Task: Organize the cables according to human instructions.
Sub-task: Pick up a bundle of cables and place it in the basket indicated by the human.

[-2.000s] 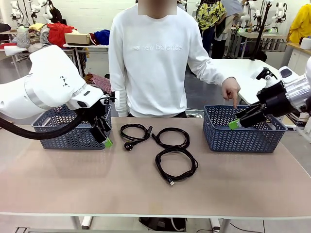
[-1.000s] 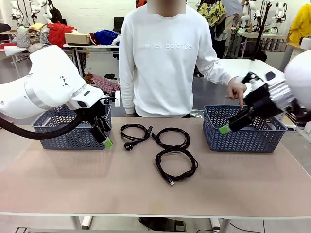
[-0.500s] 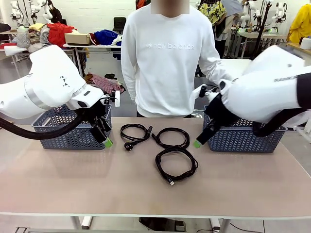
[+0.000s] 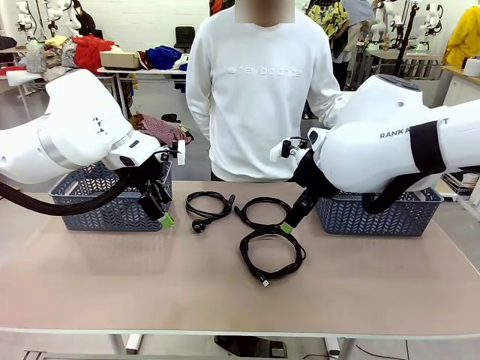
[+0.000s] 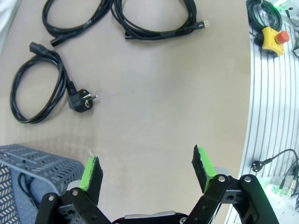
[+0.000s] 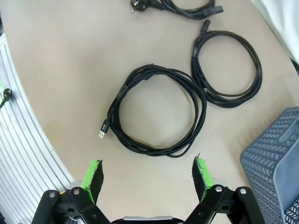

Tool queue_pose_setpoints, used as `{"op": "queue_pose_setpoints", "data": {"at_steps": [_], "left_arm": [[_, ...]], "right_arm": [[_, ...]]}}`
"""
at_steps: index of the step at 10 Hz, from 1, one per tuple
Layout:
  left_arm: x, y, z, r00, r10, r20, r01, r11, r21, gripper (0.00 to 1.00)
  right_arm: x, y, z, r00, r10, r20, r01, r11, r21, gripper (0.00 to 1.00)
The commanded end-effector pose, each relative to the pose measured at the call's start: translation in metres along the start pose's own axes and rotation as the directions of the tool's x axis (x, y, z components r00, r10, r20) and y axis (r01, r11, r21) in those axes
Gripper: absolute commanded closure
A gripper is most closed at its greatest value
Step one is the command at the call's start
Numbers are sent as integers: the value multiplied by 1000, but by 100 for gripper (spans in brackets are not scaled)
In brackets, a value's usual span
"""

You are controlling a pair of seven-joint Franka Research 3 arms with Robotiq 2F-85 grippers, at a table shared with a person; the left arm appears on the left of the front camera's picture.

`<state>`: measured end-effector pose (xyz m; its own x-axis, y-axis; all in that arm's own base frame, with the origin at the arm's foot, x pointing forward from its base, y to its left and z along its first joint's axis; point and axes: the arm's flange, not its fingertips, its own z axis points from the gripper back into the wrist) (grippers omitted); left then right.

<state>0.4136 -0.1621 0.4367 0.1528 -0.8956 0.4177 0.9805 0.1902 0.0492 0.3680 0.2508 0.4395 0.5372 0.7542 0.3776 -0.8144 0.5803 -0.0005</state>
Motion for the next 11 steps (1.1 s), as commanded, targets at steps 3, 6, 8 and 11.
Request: {"op": "queue_pose_setpoints", "data": {"at_steps": [3,6,8,11], "left_arm": [[-1,-1,1,1000,12,11,-12,1000,7,0],[-1,-1,1,1000,12,11,-12,1000,7,0],[-1,-1,1,1000,12,11,-12,1000,7,0],[-1,-1,1,1000,12,11,-12,1000,7,0]], "right_arm": [[-4,2,2,1000,-1,3,1,1000,0,0],[-4,2,2,1000,-1,3,1,1000,0,0],[10,3,-6,998,-57,-26,57,998,-15,0],[30,19,-38,973,-216,-82,207,972,-107,0]]}}
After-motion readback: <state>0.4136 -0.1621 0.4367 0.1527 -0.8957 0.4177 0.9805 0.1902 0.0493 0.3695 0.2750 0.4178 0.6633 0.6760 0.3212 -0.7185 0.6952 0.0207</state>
